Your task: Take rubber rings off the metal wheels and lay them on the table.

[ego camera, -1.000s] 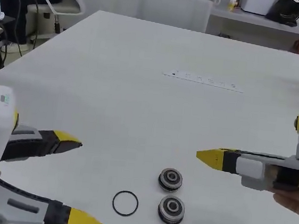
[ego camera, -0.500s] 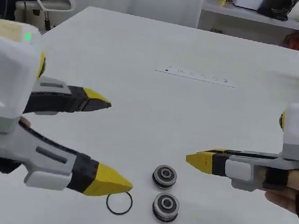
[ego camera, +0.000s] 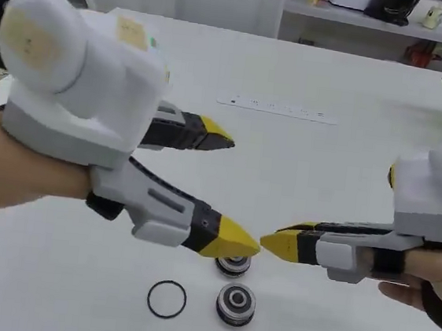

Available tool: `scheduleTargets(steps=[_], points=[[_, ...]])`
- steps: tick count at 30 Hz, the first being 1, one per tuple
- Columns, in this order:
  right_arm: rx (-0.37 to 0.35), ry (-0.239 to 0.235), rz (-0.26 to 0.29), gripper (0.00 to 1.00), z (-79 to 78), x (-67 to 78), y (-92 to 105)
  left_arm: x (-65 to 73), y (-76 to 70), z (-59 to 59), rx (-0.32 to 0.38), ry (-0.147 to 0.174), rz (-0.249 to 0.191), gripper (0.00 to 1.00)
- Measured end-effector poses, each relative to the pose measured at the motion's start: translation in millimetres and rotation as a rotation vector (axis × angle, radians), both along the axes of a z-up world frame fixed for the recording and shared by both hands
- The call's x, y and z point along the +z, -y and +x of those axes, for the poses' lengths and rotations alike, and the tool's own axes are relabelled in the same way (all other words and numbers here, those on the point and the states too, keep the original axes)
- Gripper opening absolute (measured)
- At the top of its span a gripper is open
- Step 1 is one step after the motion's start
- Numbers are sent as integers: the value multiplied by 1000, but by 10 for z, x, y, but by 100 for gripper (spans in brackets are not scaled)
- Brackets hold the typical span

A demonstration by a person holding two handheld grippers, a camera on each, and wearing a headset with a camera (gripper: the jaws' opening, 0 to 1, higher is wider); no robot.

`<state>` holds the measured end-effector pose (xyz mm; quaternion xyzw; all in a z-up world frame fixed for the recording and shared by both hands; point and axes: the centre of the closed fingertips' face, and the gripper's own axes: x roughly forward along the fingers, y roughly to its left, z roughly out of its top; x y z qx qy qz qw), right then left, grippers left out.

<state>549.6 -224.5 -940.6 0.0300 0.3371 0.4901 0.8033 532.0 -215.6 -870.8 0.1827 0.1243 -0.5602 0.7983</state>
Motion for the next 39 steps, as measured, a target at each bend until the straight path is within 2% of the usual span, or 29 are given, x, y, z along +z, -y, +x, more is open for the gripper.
scheduleTargets(steps=[4,13,14,16,19,20,22,26,28,33,39], points=[[6,-9,-3,19,-15,-16,-2,-214,59,-6,-21,-43,7,66],[-5,-15,-16,19,2,-53,27,-572,18,17,-7,-63,26,58],[-4,-16,-19,19,3,-60,28,-609,9,12,-9,-68,33,57],[-3,-16,-23,19,3,-71,27,-705,-18,-17,-27,-76,76,56],[5,-18,-29,19,-11,-90,17,-760,-25,-15,-28,-82,80,55],[8,-18,-34,19,-18,-99,13,-791,-23,-20,-26,-97,80,54],[22,-18,-46,19,-45,-125,1,-847,-19,-23,-24,-108,86,52],[51,-20,-69,19,-98,-174,-24,-935,-16,-35,-28,-77,127,50],[64,-21,-81,19,-112,-200,-24,-983,-7,-38,-27,-87,134,49],[91,-31,-100,20,-141,-254,-32,-1113,32,-98,-27,-145,129,44],[111,-33,-126,20,-168,-303,-23,-1160,77,-123,-32,-155,120,31]])
